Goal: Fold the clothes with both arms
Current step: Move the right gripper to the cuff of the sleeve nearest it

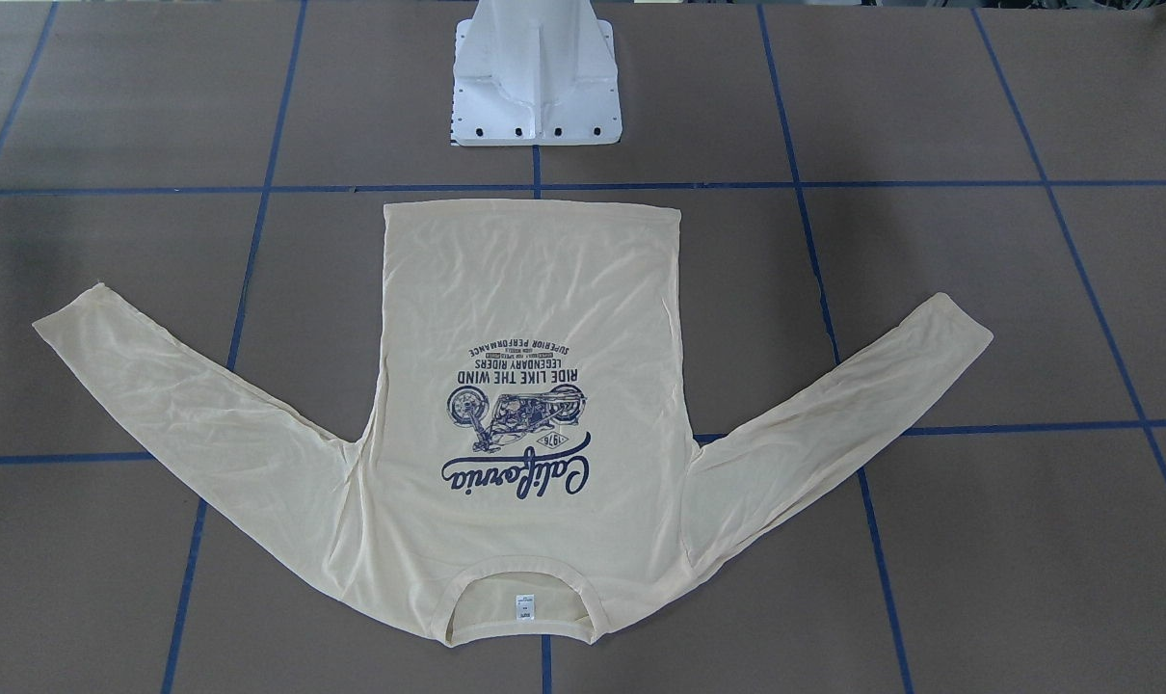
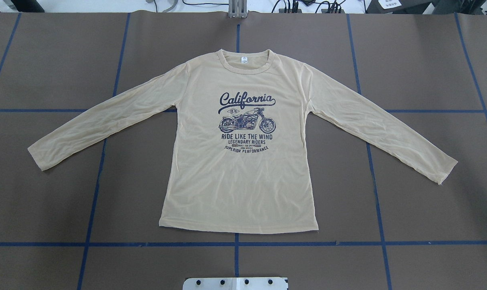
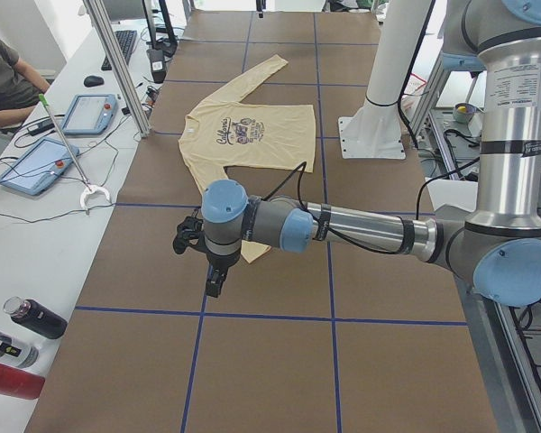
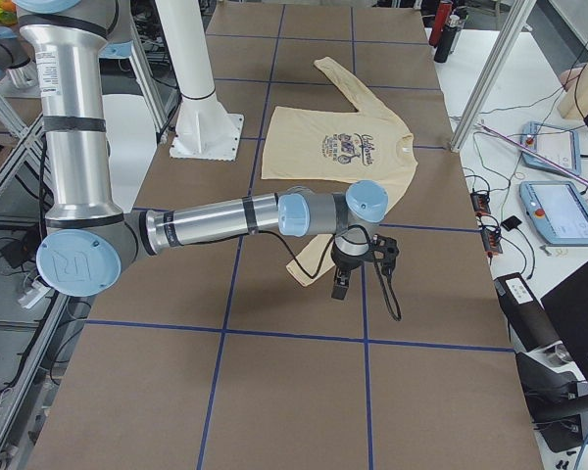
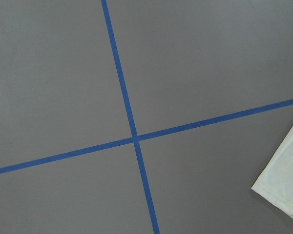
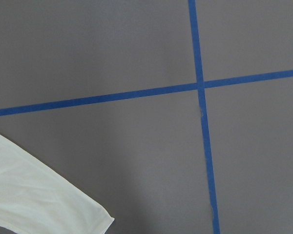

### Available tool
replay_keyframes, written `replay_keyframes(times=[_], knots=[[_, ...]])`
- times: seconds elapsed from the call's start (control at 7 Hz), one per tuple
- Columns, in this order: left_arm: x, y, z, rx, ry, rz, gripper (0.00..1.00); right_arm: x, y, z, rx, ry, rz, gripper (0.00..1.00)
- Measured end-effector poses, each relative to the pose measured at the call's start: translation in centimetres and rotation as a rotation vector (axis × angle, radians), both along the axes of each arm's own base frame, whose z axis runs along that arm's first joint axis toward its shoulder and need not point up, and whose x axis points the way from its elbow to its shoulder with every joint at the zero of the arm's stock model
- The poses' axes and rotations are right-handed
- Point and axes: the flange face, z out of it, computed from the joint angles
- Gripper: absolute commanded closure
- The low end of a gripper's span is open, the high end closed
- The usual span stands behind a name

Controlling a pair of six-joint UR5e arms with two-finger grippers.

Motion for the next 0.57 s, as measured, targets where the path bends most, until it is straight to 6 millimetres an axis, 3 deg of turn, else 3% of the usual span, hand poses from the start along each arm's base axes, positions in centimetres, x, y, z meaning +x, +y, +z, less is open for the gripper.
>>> replay_keyframes(times=[0.57], knots=[[-0.02,-0.01,-0.35,0.007,0.002,-0.006,0.0,0.19,0.15,-0.59,0.011,-0.001,0.005,0.0]])
